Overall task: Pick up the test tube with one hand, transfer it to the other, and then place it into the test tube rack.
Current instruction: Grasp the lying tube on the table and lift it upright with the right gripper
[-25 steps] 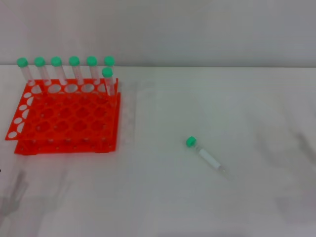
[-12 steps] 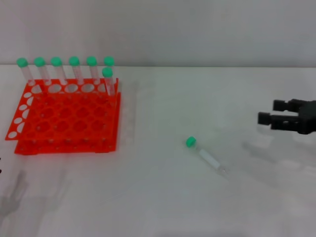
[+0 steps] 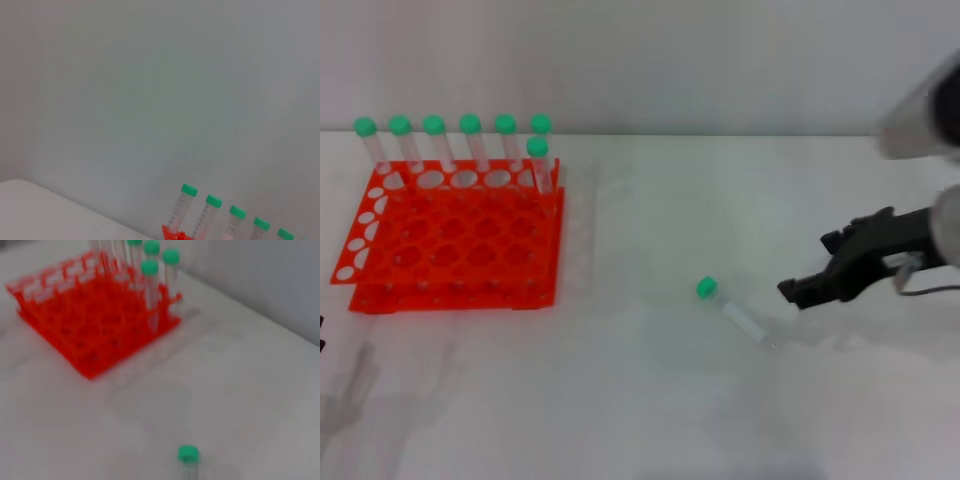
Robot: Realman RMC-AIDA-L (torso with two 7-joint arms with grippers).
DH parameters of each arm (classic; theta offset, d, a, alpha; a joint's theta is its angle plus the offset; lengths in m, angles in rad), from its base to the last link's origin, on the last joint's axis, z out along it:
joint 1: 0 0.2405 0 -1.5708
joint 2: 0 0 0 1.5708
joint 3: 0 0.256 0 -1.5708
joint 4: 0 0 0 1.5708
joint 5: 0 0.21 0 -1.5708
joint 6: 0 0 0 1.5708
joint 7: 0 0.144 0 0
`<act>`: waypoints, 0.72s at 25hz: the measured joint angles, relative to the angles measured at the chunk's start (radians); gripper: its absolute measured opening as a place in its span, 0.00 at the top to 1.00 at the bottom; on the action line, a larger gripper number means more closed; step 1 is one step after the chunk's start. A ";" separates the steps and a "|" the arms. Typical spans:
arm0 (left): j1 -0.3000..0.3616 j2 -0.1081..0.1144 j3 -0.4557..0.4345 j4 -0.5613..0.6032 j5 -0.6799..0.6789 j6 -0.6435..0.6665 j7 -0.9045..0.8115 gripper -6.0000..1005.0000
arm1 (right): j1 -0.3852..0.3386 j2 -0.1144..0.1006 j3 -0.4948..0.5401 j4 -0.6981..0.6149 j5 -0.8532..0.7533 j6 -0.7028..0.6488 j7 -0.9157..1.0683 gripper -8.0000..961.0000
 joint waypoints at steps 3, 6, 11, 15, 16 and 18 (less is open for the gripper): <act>0.000 0.000 0.000 -0.002 0.000 0.000 -0.001 0.12 | 0.065 0.003 -0.157 -0.027 -0.163 0.028 0.150 0.14; 0.000 0.000 0.000 -0.006 0.000 0.001 -0.001 0.12 | 0.130 0.006 -0.286 -0.008 -0.246 0.042 0.249 0.14; -0.008 0.000 0.000 -0.005 0.000 0.007 -0.001 0.12 | 0.210 0.011 -0.402 0.048 -0.269 0.035 0.330 0.14; -0.013 0.000 0.001 0.000 0.000 0.011 -0.001 0.12 | 0.256 0.014 -0.414 0.132 -0.265 0.018 0.354 0.14; -0.013 0.000 0.001 0.000 0.000 0.011 -0.001 0.12 | 0.267 0.014 -0.414 0.157 -0.263 0.011 0.360 0.14; -0.014 0.000 0.000 0.000 0.000 0.011 -0.001 0.12 | 0.290 0.014 -0.415 0.200 -0.263 0.005 0.376 0.14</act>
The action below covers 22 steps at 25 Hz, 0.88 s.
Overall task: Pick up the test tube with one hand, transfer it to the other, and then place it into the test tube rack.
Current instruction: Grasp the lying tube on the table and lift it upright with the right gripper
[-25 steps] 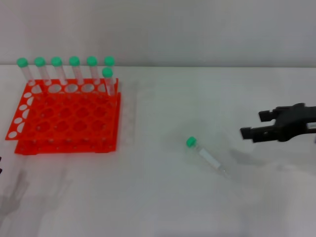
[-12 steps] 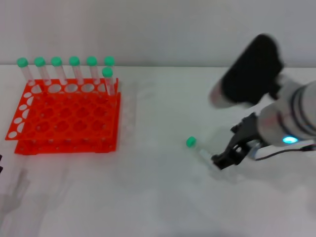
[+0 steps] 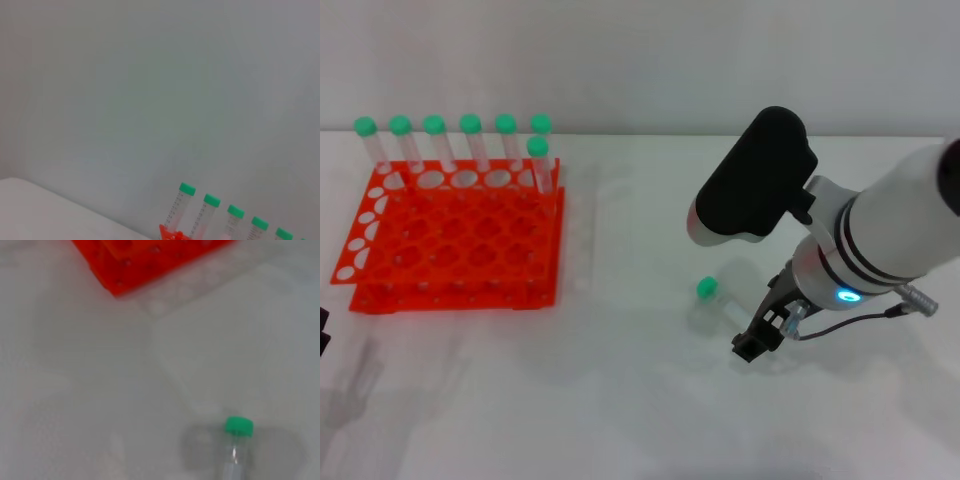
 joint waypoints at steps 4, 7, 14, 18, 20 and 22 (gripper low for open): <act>0.000 0.000 0.000 -0.002 0.000 0.000 -0.001 0.12 | 0.052 0.000 -0.001 0.089 0.002 -0.008 0.037 0.14; -0.001 0.000 0.000 -0.005 0.000 0.000 -0.001 0.13 | 0.084 -0.001 -0.001 0.145 0.022 -0.014 0.056 0.16; -0.012 0.000 0.000 -0.008 0.000 0.000 -0.002 0.13 | 0.108 0.000 -0.006 0.208 0.079 -0.030 0.058 0.23; -0.016 0.000 0.001 -0.008 0.000 0.000 -0.002 0.13 | 0.114 0.000 -0.007 0.242 0.089 -0.045 0.059 0.27; -0.018 0.000 0.001 -0.008 0.000 0.000 -0.001 0.13 | 0.121 -0.001 -0.007 0.265 0.091 -0.053 0.059 0.29; -0.019 0.000 0.001 -0.008 0.000 0.000 -0.002 0.13 | 0.130 0.000 -0.007 0.292 0.093 -0.062 0.057 0.32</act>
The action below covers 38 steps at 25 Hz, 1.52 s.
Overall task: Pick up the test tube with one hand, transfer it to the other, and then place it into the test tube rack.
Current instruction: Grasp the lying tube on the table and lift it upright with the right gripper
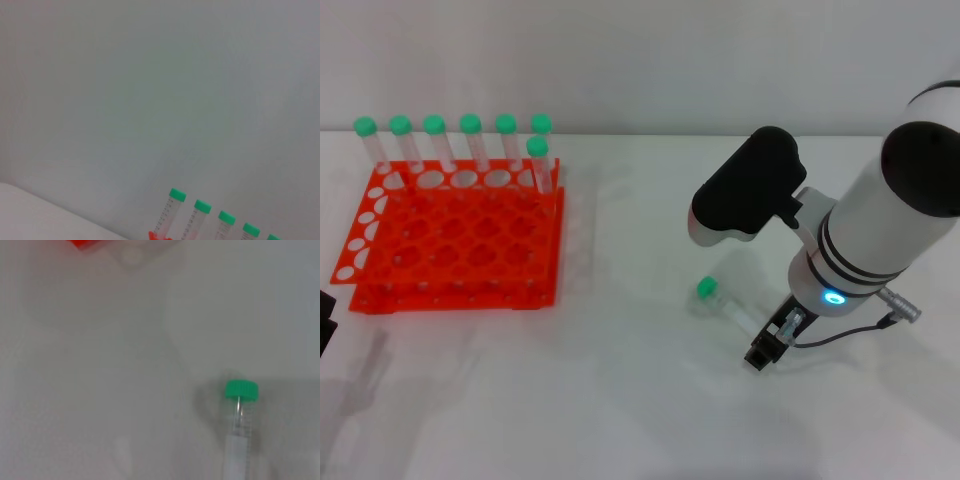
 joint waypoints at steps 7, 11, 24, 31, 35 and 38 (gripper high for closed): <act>-0.006 0.000 -0.001 0.000 0.000 0.001 0.000 0.13 | 0.005 0.000 0.000 0.015 0.003 -0.015 -0.007 0.36; -0.007 0.000 -0.002 0.000 0.000 0.001 0.000 0.13 | 0.010 0.000 0.000 0.021 0.012 -0.017 -0.018 0.40; -0.010 0.002 -0.002 -0.002 -0.015 0.010 0.001 0.13 | 0.050 0.000 -0.001 0.095 0.052 -0.043 -0.049 0.72; -0.010 0.002 -0.002 -0.002 -0.028 0.010 0.001 0.14 | 0.035 -0.002 0.059 0.077 0.052 -0.043 -0.102 0.78; -0.009 0.002 -0.002 -0.001 -0.037 0.010 0.000 0.14 | 0.008 -0.006 0.120 0.056 0.052 -0.039 -0.146 0.79; -0.008 0.002 -0.002 -0.001 -0.037 0.006 -0.001 0.14 | -0.058 -0.006 0.198 -0.033 0.057 -0.042 -0.209 0.79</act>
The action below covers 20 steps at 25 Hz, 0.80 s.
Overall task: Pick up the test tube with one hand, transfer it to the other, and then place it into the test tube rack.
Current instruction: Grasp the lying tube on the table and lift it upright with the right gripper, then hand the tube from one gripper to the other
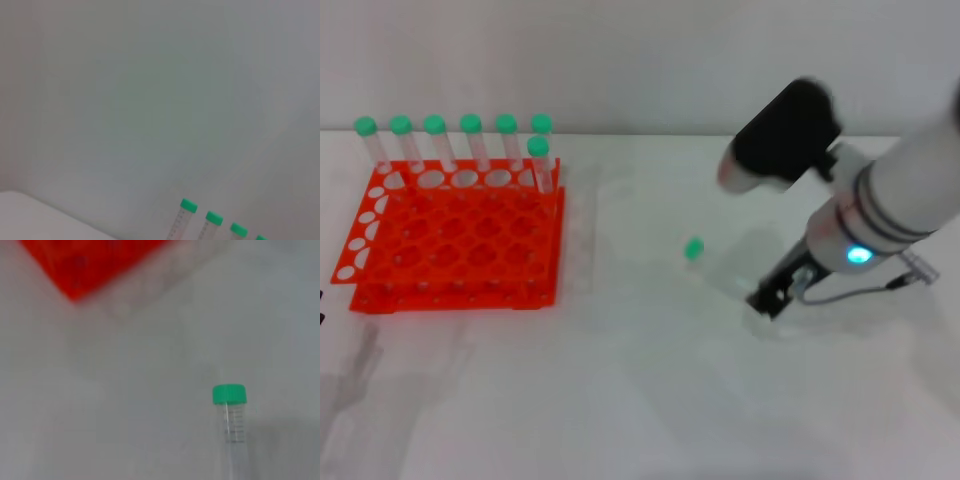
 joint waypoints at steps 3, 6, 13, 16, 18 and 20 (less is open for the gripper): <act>-0.001 0.000 0.002 0.000 0.000 -0.003 0.000 0.14 | -0.121 -0.001 0.115 -0.148 0.064 -0.034 -0.124 0.80; -0.003 0.000 0.006 -0.002 0.005 -0.007 0.001 0.14 | -0.231 -0.004 0.231 -0.221 0.207 -0.067 -0.267 0.80; 0.001 -0.002 0.009 -0.029 0.016 -0.022 0.002 0.14 | -0.399 -0.007 0.470 -0.066 0.780 -0.081 -0.749 0.79; -0.004 -0.002 0.010 -0.031 0.054 -0.045 0.007 0.14 | -0.440 -0.008 0.524 0.101 1.043 -0.065 -0.992 0.78; -0.012 -0.001 0.011 -0.034 0.092 -0.054 0.015 0.14 | -0.453 -0.008 0.537 0.229 1.182 -0.062 -1.151 0.78; -0.023 -0.001 0.011 -0.037 0.132 -0.059 0.031 0.14 | -0.458 -0.006 0.541 0.363 1.305 -0.069 -1.308 0.78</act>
